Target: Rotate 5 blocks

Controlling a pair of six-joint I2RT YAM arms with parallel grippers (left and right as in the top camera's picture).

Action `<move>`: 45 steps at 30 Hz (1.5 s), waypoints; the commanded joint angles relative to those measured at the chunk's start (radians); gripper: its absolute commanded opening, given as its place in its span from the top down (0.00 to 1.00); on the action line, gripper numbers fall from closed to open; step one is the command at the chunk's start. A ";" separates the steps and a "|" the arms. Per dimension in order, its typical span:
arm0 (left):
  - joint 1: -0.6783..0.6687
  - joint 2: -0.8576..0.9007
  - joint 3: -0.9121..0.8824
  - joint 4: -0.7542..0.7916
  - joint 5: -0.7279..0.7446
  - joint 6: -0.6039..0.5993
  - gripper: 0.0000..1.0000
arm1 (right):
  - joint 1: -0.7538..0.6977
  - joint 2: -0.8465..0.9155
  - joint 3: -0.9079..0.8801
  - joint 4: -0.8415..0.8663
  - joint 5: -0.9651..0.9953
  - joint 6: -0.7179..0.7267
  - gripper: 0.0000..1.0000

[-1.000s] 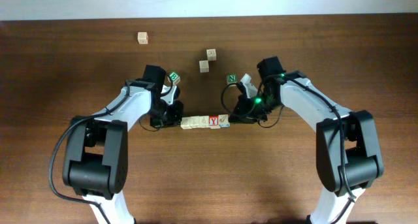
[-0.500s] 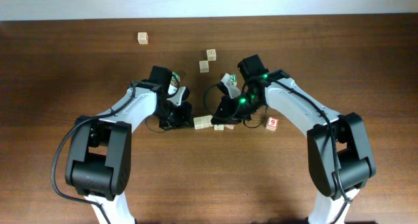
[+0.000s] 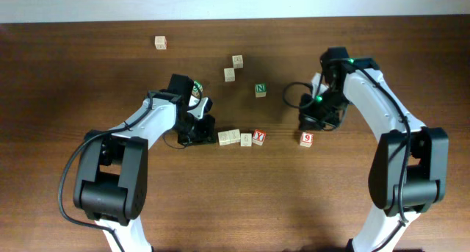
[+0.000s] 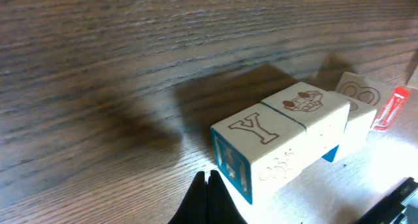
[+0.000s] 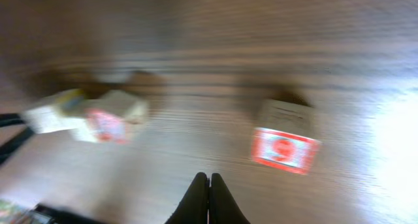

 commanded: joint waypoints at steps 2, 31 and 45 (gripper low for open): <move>0.003 0.007 0.003 -0.001 -0.023 -0.006 1.00 | -0.034 -0.020 -0.081 0.009 0.083 0.005 0.96; 0.003 0.007 0.003 -0.009 -0.030 -0.006 1.00 | -0.045 -0.024 -0.147 0.132 0.218 0.008 0.95; 0.003 0.007 0.003 -0.009 -0.030 -0.006 1.00 | 0.133 -0.020 -0.175 0.276 0.095 0.168 0.96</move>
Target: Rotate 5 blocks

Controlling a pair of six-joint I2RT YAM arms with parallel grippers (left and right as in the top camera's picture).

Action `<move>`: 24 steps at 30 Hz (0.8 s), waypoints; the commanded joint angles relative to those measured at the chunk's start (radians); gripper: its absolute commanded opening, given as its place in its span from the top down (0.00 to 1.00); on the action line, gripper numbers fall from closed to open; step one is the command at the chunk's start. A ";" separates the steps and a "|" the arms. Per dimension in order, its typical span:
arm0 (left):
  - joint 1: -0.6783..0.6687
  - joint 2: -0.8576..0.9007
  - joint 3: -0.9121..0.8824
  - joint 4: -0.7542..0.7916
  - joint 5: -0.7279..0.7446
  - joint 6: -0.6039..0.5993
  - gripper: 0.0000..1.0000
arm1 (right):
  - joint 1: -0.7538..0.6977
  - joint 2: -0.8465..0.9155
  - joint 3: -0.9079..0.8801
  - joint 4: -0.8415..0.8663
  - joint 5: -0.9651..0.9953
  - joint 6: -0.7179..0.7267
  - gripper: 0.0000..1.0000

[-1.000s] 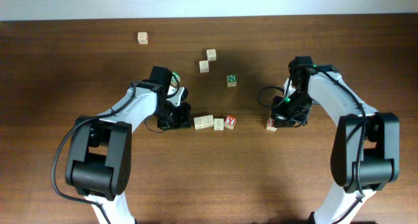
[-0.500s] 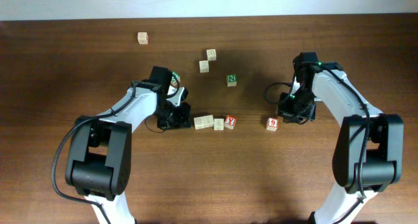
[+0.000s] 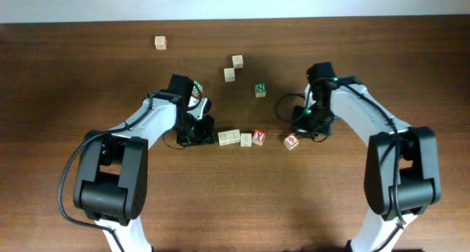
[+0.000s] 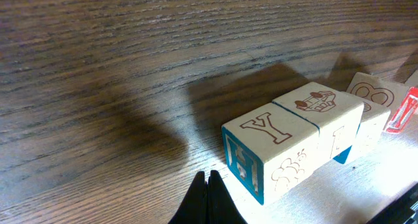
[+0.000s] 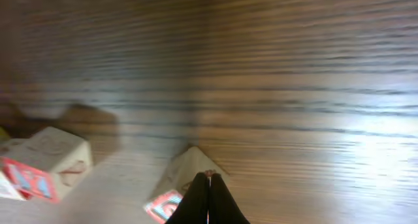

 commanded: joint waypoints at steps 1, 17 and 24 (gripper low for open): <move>0.003 0.007 0.003 -0.002 -0.005 -0.006 1.00 | 0.057 -0.002 -0.007 0.031 -0.021 0.119 0.96; 0.003 0.007 0.003 0.006 -0.005 -0.005 1.00 | -0.009 -0.038 0.174 -0.152 -0.021 0.060 0.96; 0.003 0.007 0.003 0.007 -0.006 -0.005 1.00 | -0.073 -0.035 0.042 -0.191 -0.026 0.042 0.96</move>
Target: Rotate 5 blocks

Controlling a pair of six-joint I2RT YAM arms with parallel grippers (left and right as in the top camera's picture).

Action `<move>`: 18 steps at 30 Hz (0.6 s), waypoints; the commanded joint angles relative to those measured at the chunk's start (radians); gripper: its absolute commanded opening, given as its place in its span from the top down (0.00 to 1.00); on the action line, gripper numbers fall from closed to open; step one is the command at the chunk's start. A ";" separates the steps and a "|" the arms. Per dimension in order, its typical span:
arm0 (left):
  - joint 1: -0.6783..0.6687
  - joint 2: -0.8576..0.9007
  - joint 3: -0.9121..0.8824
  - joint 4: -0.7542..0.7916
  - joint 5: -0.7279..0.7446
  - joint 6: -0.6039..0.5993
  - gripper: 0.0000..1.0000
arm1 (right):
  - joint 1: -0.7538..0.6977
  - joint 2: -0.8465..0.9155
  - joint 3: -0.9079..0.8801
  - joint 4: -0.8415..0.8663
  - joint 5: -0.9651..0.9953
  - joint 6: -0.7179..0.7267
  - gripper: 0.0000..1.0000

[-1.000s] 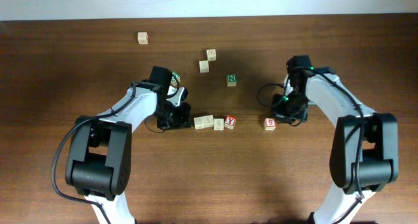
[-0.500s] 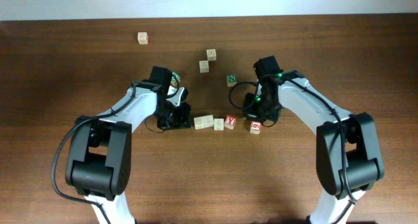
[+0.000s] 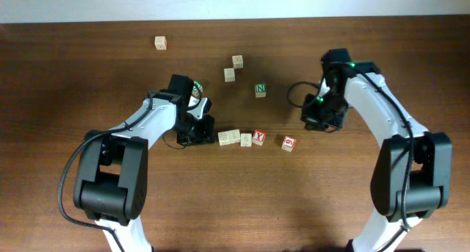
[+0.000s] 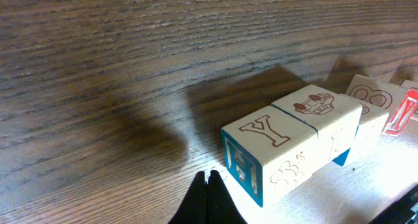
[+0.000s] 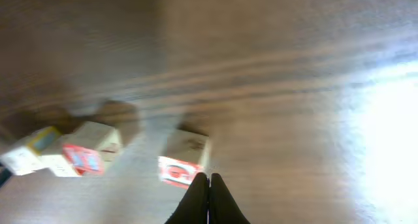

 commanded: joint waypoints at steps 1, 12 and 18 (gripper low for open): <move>0.003 0.007 0.003 0.000 -0.008 -0.006 1.00 | 0.010 -0.014 -0.108 0.009 -0.026 -0.014 0.96; 0.003 0.007 0.003 0.002 -0.008 -0.005 1.00 | 0.077 -0.014 -0.260 0.221 -0.108 0.031 0.96; 0.003 0.007 0.003 0.002 -0.008 -0.005 1.00 | 0.114 -0.014 -0.260 0.286 -0.111 0.069 0.96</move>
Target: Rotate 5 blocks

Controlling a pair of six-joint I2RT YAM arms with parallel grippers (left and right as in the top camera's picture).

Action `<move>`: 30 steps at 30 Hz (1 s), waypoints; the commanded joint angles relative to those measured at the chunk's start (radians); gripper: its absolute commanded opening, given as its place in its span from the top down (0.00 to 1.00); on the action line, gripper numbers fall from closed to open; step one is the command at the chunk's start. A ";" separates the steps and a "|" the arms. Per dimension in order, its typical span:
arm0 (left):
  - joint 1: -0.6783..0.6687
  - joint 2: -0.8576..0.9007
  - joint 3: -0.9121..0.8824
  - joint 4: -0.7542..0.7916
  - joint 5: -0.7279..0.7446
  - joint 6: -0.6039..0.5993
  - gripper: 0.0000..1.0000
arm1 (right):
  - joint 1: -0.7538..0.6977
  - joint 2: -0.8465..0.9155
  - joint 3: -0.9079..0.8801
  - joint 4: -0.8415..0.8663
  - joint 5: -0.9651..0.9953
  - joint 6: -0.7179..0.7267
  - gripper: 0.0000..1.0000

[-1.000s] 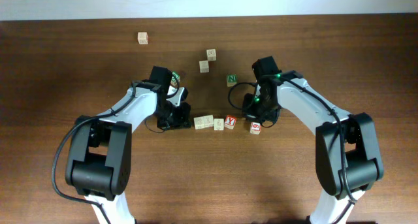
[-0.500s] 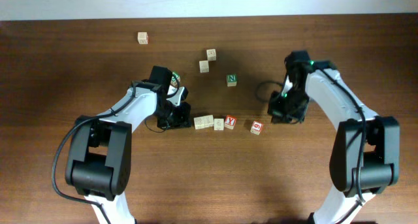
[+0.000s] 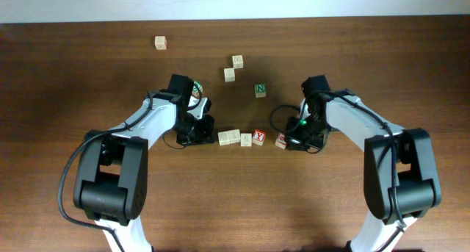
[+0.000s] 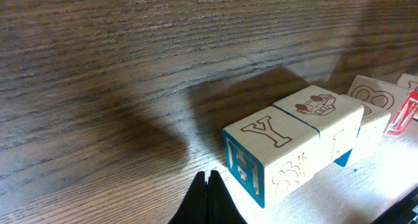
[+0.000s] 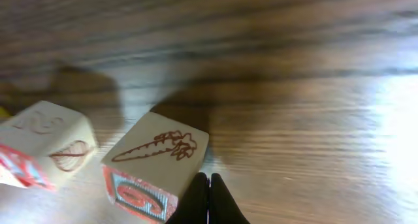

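Observation:
Three wooden blocks lie in a row: a Y block, a car-picture block and a third block. In the overhead view the row ends in a red Y face. My left gripper is shut and empty, by the row's left end. A block with a red 9 side and a carrot on top sits just right of the row. My right gripper is shut, its tips against that block's right edge.
Several loose blocks lie farther back: a green N block, two pale ones and one at the far left. The brown wooden table fills the view.
My right gripper was raised and back from the 9 block; now it is low, touching the block's right edge. The block sits slightly nearer the row. The left gripper has not moved.
The 9 block first lay well right of the row, my right gripper behind it. Then it lay closer and turned diagonally, the gripper at it. Then the gripper stood back. Now it touches the block again, close to the row. The left gripper stayed shut throughout.

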 commanded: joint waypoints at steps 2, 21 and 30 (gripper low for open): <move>0.003 0.007 0.003 0.001 -0.004 -0.005 1.00 | 0.019 -0.013 -0.005 0.015 -0.012 0.020 0.96; 0.002 0.007 0.003 -0.002 -0.029 -0.006 1.00 | 0.014 0.048 -0.005 0.091 -0.030 -0.137 0.96; 0.002 0.007 0.003 -0.002 -0.029 -0.006 1.00 | 0.050 0.051 -0.003 0.129 -0.090 -0.089 0.96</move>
